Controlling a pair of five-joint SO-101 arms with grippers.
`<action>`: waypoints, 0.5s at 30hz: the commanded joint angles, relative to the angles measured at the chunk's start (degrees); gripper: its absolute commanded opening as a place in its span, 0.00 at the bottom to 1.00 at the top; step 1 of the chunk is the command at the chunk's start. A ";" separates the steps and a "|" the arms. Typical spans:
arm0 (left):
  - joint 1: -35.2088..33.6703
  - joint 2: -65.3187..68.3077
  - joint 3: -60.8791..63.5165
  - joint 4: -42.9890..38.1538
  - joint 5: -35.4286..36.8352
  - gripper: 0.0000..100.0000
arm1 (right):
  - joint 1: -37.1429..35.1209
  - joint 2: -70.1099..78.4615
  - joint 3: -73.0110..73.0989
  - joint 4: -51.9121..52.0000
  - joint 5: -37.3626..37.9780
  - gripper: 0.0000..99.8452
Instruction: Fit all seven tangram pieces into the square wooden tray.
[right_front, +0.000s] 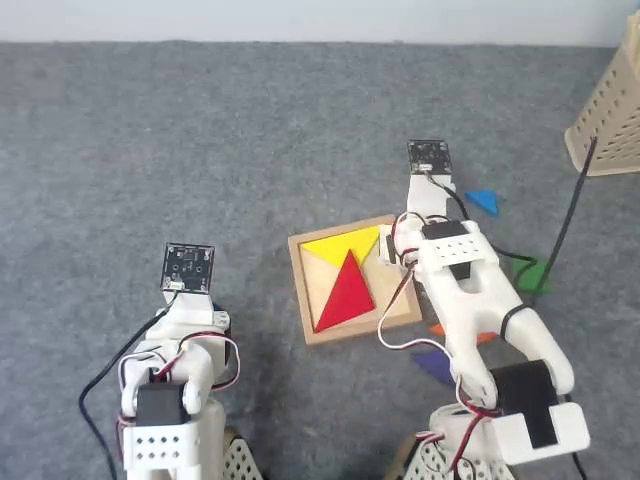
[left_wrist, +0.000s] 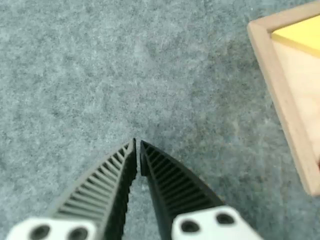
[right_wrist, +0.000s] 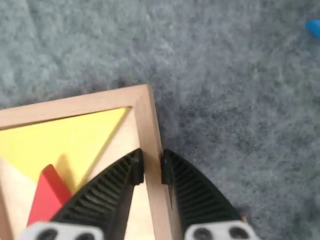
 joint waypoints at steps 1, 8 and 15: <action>-0.09 -0.35 -0.31 0.35 0.44 0.01 | 1.27 -0.66 -3.87 1.19 -1.67 0.06; -0.09 -0.35 -0.31 0.35 0.44 0.01 | 0.13 -1.36 -3.87 2.77 -1.67 0.22; -0.09 -0.35 -0.31 0.35 0.44 0.01 | -8.75 -3.82 -3.43 4.00 5.80 0.11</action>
